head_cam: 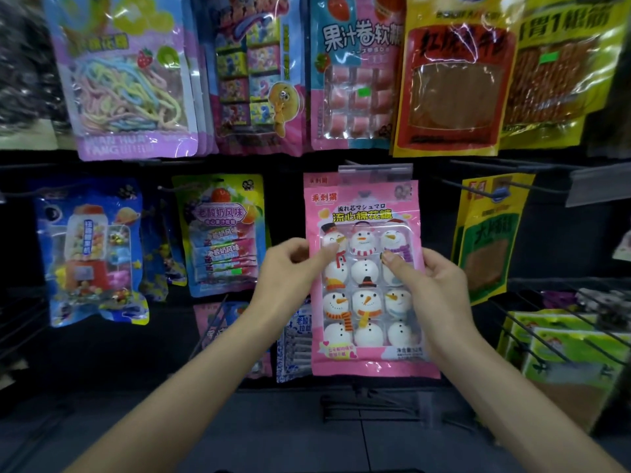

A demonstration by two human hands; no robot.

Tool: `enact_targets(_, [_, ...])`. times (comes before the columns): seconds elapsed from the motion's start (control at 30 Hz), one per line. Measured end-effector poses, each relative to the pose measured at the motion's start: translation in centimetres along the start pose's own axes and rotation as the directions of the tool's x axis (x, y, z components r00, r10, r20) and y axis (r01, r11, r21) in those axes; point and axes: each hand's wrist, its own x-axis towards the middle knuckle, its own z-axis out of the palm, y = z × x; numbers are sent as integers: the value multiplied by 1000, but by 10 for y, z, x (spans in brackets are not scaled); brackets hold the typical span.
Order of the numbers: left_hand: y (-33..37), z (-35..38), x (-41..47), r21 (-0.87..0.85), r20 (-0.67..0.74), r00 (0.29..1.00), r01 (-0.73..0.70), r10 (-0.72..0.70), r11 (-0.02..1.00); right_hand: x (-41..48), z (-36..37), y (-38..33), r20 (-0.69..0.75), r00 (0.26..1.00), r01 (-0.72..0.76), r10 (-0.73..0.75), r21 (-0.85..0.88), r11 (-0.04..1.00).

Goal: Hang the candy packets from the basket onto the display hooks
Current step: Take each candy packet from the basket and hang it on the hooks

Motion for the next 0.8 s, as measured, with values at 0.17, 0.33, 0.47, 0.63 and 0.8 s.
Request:
enact_targets(0.17, [-15,1,14,-122,30,997,76,-73,990,28,12,9,-69,997,-34,32,-27,999])
enact_targets(0.33, [-29,2,40,-117,6,984,176,-176,977,55,22,13,-97,993,-78,72,-54,995])
enact_targets(0.47, [-42,12,62,-110,-63,981,177,-184,978,77,31,19,-120,992,-59,45,-118,991])
enact_targets(0.63, [-49,25,84,18,-171,976,137,-132,990,105,40,29,-160,987,-43,1,-258,965])
enact_targets(0.8, [-58,32,98,118,-249,964,128,-95,985,125,49,40,-193,981,-64,-8,-368,928])
